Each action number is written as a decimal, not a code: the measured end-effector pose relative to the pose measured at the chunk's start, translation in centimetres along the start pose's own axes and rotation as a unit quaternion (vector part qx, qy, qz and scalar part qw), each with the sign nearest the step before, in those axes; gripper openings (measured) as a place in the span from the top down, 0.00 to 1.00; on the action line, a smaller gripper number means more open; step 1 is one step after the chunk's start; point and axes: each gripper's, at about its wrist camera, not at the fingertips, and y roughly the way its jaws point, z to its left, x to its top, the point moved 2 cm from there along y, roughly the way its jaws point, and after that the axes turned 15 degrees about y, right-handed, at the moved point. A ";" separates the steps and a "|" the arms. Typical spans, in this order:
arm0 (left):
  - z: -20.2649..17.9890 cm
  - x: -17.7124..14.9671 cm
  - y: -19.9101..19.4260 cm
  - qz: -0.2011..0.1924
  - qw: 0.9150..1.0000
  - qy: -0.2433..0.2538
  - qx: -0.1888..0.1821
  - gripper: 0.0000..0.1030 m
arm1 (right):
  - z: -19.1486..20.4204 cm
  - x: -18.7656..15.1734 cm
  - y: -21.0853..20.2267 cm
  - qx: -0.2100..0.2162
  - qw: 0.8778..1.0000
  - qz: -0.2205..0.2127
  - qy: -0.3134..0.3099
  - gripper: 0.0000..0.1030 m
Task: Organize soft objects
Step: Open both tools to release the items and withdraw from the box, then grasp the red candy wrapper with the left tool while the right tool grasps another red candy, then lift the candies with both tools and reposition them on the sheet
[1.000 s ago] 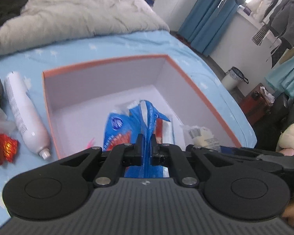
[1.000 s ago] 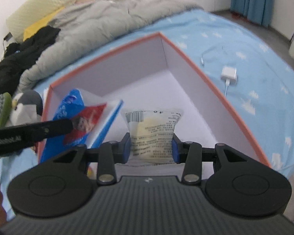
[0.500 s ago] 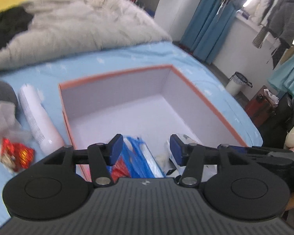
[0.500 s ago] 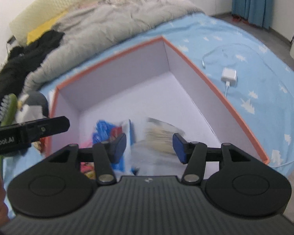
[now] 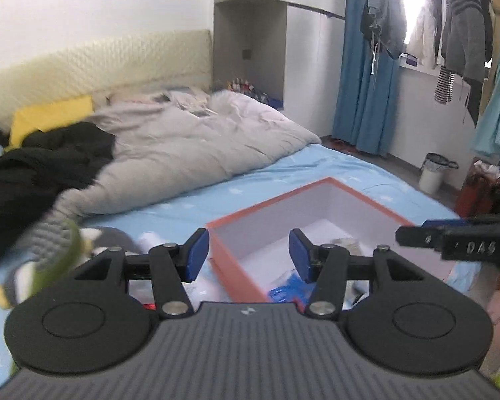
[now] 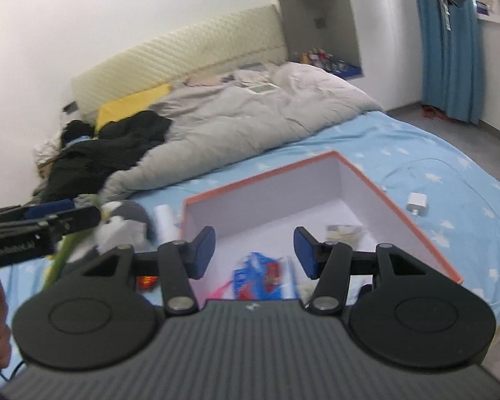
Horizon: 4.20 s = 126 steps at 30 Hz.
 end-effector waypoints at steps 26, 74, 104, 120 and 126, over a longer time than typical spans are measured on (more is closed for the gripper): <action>4.4 -13.7 -11.1 0.002 0.988 -0.145 0.055 0.39 | 8.5 -13.5 -2.3 0.086 0.992 0.065 -0.060 0.47; 13.9 -22.7 8.2 0.083 0.961 -0.265 -0.011 0.33 | 9.9 -15.4 18.8 0.046 0.973 0.168 0.152 0.48; 17.6 -26.4 17.7 0.079 0.878 -0.468 -0.064 0.71 | 11.0 -15.9 28.4 0.034 0.956 0.183 0.228 0.81; 14.8 -27.1 9.3 0.095 0.886 -0.449 -0.057 0.73 | 9.6 -17.4 21.3 0.038 0.956 0.185 0.224 0.84; 12.7 -27.5 5.6 0.108 0.896 -0.427 -0.054 0.73 | 8.6 -18.8 17.4 0.036 0.955 0.187 0.229 0.86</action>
